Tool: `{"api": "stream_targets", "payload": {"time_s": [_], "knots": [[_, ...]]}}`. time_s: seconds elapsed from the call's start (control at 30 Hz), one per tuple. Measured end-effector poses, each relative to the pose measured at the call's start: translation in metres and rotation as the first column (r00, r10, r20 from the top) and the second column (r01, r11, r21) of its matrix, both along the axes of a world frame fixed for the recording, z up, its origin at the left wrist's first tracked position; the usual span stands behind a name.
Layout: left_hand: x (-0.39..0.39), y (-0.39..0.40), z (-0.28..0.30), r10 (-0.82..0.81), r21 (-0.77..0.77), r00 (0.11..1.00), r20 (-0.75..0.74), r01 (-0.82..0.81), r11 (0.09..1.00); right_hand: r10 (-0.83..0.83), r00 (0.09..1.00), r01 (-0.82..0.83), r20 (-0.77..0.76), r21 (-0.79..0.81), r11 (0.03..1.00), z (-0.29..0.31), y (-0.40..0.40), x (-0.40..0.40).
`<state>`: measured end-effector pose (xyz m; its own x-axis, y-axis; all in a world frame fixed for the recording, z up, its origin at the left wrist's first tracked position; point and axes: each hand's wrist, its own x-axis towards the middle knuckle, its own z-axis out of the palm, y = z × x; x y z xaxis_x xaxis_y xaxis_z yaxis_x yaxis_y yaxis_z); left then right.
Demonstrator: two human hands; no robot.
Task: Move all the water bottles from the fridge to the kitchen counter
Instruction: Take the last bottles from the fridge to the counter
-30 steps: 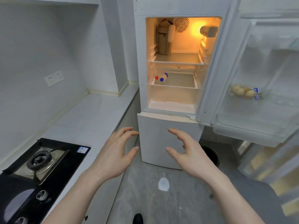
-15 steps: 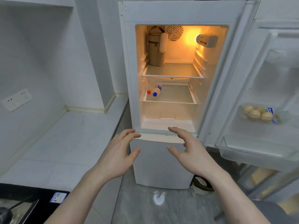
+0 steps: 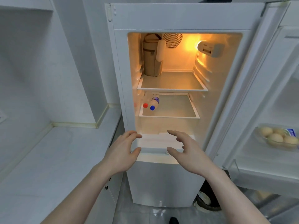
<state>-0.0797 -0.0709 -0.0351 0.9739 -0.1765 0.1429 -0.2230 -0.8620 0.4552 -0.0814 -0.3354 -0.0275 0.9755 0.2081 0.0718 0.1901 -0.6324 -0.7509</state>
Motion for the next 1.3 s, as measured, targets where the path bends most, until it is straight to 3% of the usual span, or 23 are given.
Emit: {"api": "stream_targets", "payload": {"time_s": [0.23,0.57,1.0,1.3], "knots": [[0.117,-0.027,-0.010,0.007,0.028,0.999,-0.051,-0.005,1.000,0.022,1.000,-0.023,-0.021,-0.028,0.999,-0.011,-0.012,0.102],[0.266,-0.052,-0.027,0.156,0.037,0.969,-0.193,-0.152,0.988,0.083,0.992,-0.092,-0.095,-0.094,0.991,-0.028,-0.010,0.261],[0.363,-0.057,-0.059,0.319,0.004,0.885,-0.338,-0.337,0.941,0.146,0.962,-0.217,-0.233,-0.319,0.923,-0.069,0.047,0.392],[0.394,-0.054,-0.074,0.305,0.022,0.846,-0.436,-0.329,0.944,0.212,0.937,-0.309,-0.278,-0.373,0.875,-0.089,0.063,0.419]]}}
